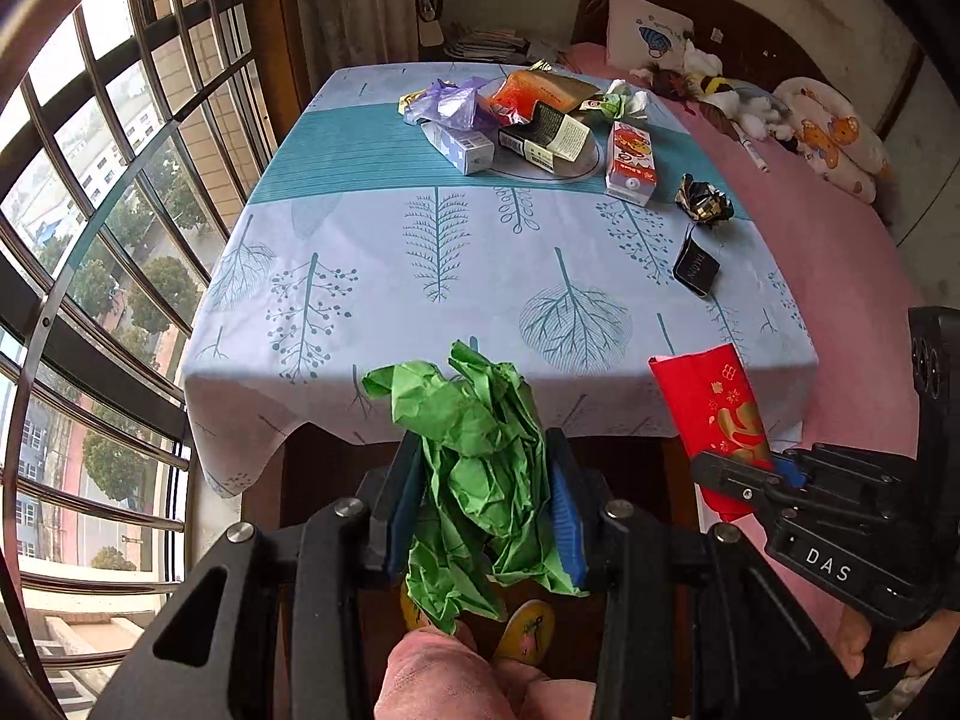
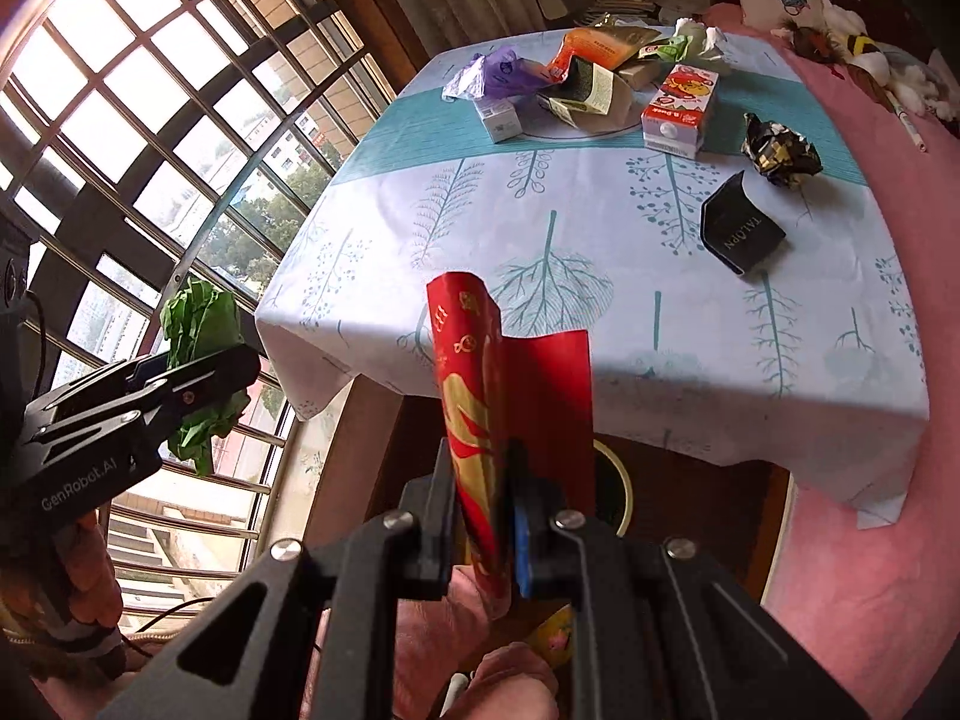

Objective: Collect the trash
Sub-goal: 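Carry green paper and red packet over the bin with both tools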

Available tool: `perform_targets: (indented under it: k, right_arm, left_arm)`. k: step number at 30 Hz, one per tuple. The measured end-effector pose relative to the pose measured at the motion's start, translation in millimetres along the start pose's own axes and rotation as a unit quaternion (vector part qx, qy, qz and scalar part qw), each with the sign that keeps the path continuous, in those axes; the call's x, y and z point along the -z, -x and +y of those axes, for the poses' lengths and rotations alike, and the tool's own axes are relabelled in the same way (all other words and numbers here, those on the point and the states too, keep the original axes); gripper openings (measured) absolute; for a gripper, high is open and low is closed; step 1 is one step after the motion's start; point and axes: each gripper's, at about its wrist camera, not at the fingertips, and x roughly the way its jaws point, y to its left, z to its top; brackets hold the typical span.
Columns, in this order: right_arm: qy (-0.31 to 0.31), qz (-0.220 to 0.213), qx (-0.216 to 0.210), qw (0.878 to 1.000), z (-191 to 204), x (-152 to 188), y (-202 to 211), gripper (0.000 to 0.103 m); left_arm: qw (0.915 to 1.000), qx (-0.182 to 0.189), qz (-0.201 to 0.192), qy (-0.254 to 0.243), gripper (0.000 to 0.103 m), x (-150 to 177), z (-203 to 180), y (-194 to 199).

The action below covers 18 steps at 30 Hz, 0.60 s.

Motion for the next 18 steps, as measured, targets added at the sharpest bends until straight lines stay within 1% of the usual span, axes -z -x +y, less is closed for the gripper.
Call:
perform_targets:
  k: [5,9,14,18]
  right_arm:
    - [-0.021,0.027,0.015,0.999,1,34,-27,0.014]
    - [-0.028,0.053,0.034,0.998,1,58,-66,0.014]
    - [-0.048,0.084,0.053,0.994,-7,83,-124,0.014]
    - [-0.059,0.104,0.057,0.991,-13,100,-165,0.015]
  left_arm:
    - [0.9999,0.006,0.010,0.008,0.037,35,8,-26]
    - [0.9990,0.005,0.038,0.021,0.037,64,17,-69]
    - [0.9979,-0.003,0.057,0.029,0.037,100,28,-118]
    - [0.9964,-0.005,0.076,0.037,0.037,121,37,-161]
